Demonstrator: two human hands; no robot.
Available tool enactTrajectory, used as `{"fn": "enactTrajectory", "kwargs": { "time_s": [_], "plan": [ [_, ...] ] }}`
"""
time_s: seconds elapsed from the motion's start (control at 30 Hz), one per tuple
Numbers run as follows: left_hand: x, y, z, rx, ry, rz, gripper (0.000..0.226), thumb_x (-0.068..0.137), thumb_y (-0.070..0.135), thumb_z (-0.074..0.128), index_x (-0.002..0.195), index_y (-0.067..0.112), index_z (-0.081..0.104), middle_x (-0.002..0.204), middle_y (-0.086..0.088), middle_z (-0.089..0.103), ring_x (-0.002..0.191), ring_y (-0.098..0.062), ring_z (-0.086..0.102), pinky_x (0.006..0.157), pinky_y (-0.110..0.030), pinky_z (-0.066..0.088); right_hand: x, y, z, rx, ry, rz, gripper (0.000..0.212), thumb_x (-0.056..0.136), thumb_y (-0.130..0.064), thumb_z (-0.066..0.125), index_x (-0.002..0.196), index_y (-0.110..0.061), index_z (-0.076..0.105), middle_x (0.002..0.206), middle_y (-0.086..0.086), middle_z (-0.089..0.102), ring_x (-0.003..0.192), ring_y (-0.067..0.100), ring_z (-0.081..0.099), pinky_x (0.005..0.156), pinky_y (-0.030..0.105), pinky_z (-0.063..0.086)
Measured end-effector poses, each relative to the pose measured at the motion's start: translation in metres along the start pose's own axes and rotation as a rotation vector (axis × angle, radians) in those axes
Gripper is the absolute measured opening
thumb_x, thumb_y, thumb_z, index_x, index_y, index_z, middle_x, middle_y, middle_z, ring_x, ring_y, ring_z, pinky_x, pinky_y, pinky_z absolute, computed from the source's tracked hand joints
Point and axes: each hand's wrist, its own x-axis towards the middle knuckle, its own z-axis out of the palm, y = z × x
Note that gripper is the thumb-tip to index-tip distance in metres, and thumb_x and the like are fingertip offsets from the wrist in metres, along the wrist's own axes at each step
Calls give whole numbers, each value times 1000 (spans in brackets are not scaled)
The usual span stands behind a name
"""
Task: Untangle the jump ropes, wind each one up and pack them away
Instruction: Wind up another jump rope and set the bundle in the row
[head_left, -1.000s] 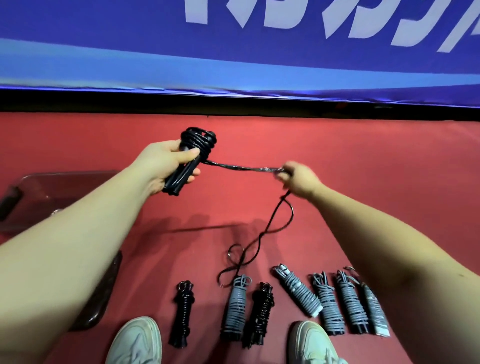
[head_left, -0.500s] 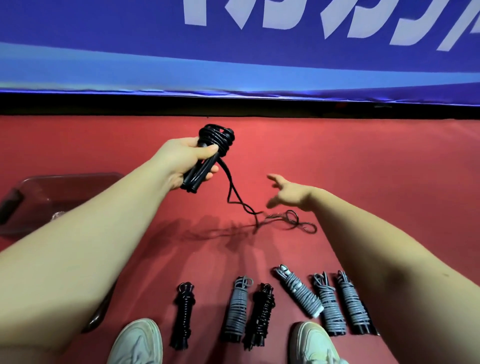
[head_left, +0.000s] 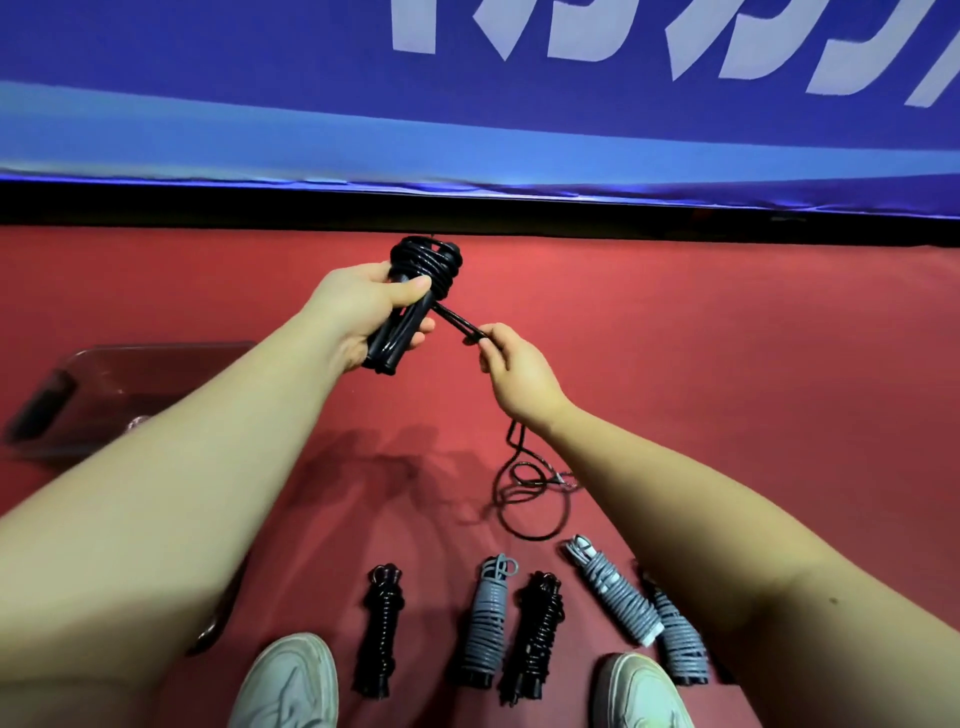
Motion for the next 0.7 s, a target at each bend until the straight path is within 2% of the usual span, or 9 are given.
{"fn": "enactTrajectory", "kwargs": {
  "time_s": [0.1, 0.2, 0.27, 0.33, 0.37, 0.4, 0.5, 0.6, 0.7],
  "plan": [
    [2, -1, -3, -17, 9, -2, 17, 90, 7, 61, 106, 11, 59, 81, -10, 63, 54, -16, 65, 49, -25, 56, 3, 7, -5, 165, -55, 177, 29, 102, -22, 33, 107, -14, 61, 64, -7, 45, 57, 9, 39, 59, 28, 34],
    [5, -3, -6, -17, 45, 3, 18, 90, 8, 61, 107, 9, 59, 81, -11, 63, 57, -17, 65, 48, -25, 55, -2, 9, -13, 318, -190, 285, 32, 102, -24, 32, 109, -13, 61, 65, -5, 40, 52, 7, 31, 48, 16, 29],
    [7, -6, -10, 4, 71, -8, 20, 90, 7, 62, 109, 7, 57, 80, -12, 62, 56, -16, 65, 47, -25, 55, -6, 5, -21, 187, -227, 217, 32, 101, -26, 36, 116, -14, 61, 68, -8, 45, 52, 1, 36, 50, 12, 29],
    [8, -10, -14, 55, 86, -18, 21, 88, 5, 63, 108, 7, 54, 79, -13, 62, 54, -15, 65, 47, -24, 55, -9, -4, -31, 104, -286, 122, 25, 97, -27, 47, 114, -17, 64, 82, -10, 58, 70, -2, 50, 67, 13, 40],
    [8, -13, -16, 87, 90, -20, 23, 88, 5, 64, 107, 7, 53, 79, -14, 63, 54, -15, 65, 47, -24, 55, -10, -9, -35, 94, -330, 90, 21, 95, -26, 54, 110, -19, 65, 92, -7, 63, 81, 1, 54, 78, 17, 43],
    [9, -15, -17, 121, 88, -18, 23, 87, 5, 65, 107, 6, 53, 79, -14, 63, 54, -14, 66, 47, -24, 55, -11, -15, -40, 69, -358, 65, 16, 92, -25, 58, 106, -20, 66, 97, -4, 64, 85, 5, 54, 82, 22, 44],
    [10, -18, -15, 261, 48, 27, 23, 86, 6, 66, 106, 3, 54, 81, -13, 64, 58, -14, 67, 51, -25, 56, -13, -38, -52, -141, -293, -48, 17, 93, -28, 56, 100, -17, 68, 89, 1, 62, 79, 15, 53, 73, 30, 42],
    [10, -20, -6, 397, -7, 92, 32, 84, 6, 68, 108, 8, 47, 85, -13, 66, 62, -19, 66, 52, -28, 56, -10, -59, -60, -389, -178, -166, 25, 95, -33, 50, 107, -18, 66, 100, 5, 67, 92, 23, 58, 67, 28, 36],
    [6, -18, 4, 591, -89, 125, 29, 81, 8, 72, 96, 15, 48, 79, -13, 70, 55, -22, 63, 57, -32, 53, -5, -68, -67, -570, -124, -229, 28, 96, -37, 45, 112, -21, 62, 107, 4, 66, 101, 26, 58, 66, 28, 34]
  ]
}}
